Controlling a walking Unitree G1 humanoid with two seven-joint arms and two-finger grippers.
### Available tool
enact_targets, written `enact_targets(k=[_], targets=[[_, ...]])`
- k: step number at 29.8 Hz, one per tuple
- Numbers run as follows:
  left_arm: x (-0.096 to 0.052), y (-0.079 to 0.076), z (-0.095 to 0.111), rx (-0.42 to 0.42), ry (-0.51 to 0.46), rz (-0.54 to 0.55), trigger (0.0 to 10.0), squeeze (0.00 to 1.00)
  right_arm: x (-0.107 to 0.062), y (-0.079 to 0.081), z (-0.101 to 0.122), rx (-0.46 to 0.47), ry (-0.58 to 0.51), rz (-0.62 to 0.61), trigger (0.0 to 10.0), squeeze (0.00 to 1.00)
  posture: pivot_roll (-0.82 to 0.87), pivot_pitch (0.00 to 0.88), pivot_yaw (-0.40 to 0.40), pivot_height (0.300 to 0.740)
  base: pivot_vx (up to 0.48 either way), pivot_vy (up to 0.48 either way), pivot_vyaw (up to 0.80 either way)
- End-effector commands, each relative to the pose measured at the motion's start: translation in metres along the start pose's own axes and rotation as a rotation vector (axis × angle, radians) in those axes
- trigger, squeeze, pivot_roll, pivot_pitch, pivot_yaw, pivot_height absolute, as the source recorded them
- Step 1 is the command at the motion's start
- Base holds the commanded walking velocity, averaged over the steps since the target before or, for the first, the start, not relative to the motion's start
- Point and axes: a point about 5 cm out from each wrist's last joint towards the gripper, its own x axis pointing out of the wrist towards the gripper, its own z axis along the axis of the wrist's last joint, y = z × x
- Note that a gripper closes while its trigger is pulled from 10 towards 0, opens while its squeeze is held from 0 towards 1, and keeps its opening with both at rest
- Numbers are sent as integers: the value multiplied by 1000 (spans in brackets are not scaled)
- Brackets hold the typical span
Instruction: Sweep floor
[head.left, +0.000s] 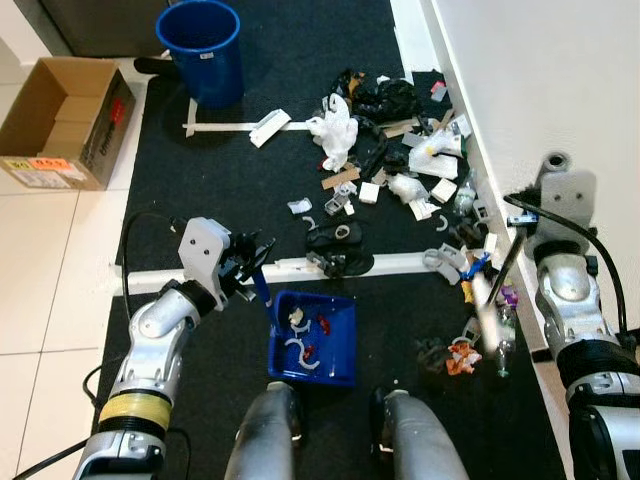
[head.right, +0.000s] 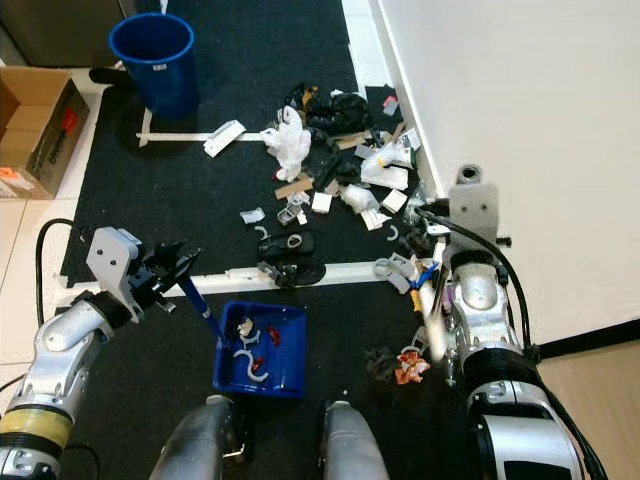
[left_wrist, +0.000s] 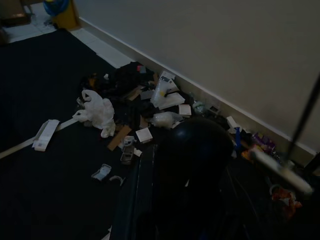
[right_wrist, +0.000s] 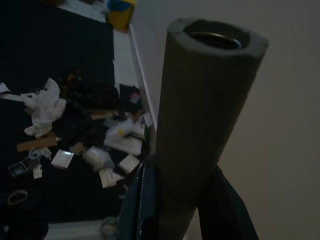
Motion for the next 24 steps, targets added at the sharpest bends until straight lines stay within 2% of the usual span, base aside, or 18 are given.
enact_targets(k=[1,6,11,12,14,16,18,21,23,24], targets=[[1,7,-1,51,60,-36,10000,0,-2,-8,-2,-4,-3,-41,10000,0,-18,242,-38,740,0,0,0],[9,9,0,65,84,-62,10000,0,-3,-6,-6,-12,12,-46,10000,0,-19,243,-37,740,0,0,0],[17,-9,-10,38,118,-156,10000,0,-6,7,-11,32,27,-36,10000,0,-21,248,-40,740,0,0,0],[17,-9,-10,38,118,-156,10000,0,-6,7,-11,32,27,-36,10000,0,-21,248,-40,740,0,0,0],[20,-14,-10,26,124,-178,10000,0,-6,17,-9,90,34,-31,10000,0,-22,248,-42,740,0,0,0],[20,-14,-10,26,124,-178,10000,0,-6,17,-9,90,34,-31,10000,0,-22,248,-42,740,0,0,0],[23,-13,-9,18,121,-171,10000,0,-6,32,-4,176,34,-23,10000,0,-21,245,-44,740,0,0,0],[27,-9,-3,-15,88,-143,10000,0,-9,54,0,234,35,18,10000,0,-16,242,-46,740,0,0,0],[27,-9,-1,-23,80,-138,10000,0,-10,58,-1,245,44,26,10000,0,-16,242,-46,740,0,0,0],[27,-8,0,-31,73,-129,10000,0,-12,64,-3,284,67,32,10000,0,-17,241,-47,740,0,0,0]])
